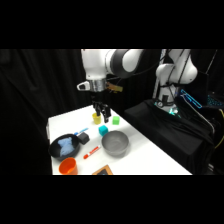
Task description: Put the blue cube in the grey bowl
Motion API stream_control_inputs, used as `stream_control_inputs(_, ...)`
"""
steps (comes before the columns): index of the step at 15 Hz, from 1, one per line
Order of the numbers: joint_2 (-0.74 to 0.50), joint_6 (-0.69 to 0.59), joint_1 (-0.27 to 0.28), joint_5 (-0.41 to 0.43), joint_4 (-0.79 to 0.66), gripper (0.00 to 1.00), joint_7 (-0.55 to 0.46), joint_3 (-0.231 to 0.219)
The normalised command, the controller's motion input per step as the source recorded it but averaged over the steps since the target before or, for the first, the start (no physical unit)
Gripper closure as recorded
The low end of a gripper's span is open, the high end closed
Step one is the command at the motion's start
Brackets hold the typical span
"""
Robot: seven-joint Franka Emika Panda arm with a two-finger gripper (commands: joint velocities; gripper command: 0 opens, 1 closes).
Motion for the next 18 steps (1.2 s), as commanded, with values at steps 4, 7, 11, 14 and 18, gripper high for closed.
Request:
stream_control_inputs(4, 0.01, 0.05, -0.054, -0.032, 0.01, 0.00, 0.00, 0.020)
stream_control_inputs(7, -0.01, 0.11, -0.097, -0.064, 0.01, 0.00, -0.06, -0.027)
stream_control_inputs(11, 0.04, 0.16, -0.109, -0.046, 0.03, 0.00, -0.16, -0.045)
stream_control_inputs(14, 0.13, 0.20, -0.109, -0.024, 0.07, 0.00, -0.28, -0.034)
stream_control_inputs(18, 0.17, 0.20, -0.107, -0.007, 0.09, 0.00, -0.28, -0.021)
